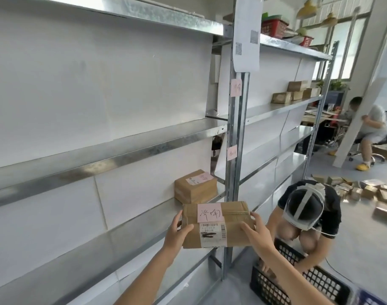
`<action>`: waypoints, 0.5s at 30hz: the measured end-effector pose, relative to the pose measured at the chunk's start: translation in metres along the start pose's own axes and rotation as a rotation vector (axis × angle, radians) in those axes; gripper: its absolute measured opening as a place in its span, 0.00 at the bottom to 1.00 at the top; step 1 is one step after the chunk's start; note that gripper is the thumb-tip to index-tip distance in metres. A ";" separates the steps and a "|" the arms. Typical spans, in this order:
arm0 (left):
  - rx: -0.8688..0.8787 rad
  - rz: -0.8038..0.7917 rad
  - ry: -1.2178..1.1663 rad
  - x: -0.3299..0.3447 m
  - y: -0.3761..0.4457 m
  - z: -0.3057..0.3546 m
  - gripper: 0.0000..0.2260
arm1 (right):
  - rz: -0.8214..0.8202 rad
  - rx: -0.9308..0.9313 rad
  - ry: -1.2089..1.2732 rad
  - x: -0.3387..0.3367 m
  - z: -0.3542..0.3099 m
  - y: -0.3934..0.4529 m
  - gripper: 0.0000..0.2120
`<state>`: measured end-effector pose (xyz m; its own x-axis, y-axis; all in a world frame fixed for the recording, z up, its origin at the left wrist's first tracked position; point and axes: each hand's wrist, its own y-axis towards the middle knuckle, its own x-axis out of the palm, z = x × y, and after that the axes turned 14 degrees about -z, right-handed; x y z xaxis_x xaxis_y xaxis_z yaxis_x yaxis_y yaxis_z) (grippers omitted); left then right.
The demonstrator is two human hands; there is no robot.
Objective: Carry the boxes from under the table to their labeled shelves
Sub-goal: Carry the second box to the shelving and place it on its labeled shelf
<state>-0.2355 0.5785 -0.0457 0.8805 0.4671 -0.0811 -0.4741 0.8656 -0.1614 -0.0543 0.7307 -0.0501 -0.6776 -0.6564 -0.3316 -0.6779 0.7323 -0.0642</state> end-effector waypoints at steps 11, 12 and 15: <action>0.049 0.106 -0.033 0.021 0.128 0.036 0.30 | -0.049 -0.056 -0.065 -0.062 -0.005 0.143 0.22; 0.057 0.112 -0.029 0.024 0.139 0.039 0.30 | -0.050 -0.070 -0.083 -0.069 -0.007 0.156 0.22; 0.071 0.158 -0.026 0.039 0.169 0.052 0.30 | -0.081 -0.113 -0.072 -0.090 -0.008 0.192 0.22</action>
<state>-0.2819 0.7524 -0.0251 0.7948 0.6024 -0.0740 -0.6068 0.7910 -0.0784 -0.1251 0.9288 -0.0252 -0.6003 -0.6946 -0.3964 -0.7599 0.6499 0.0118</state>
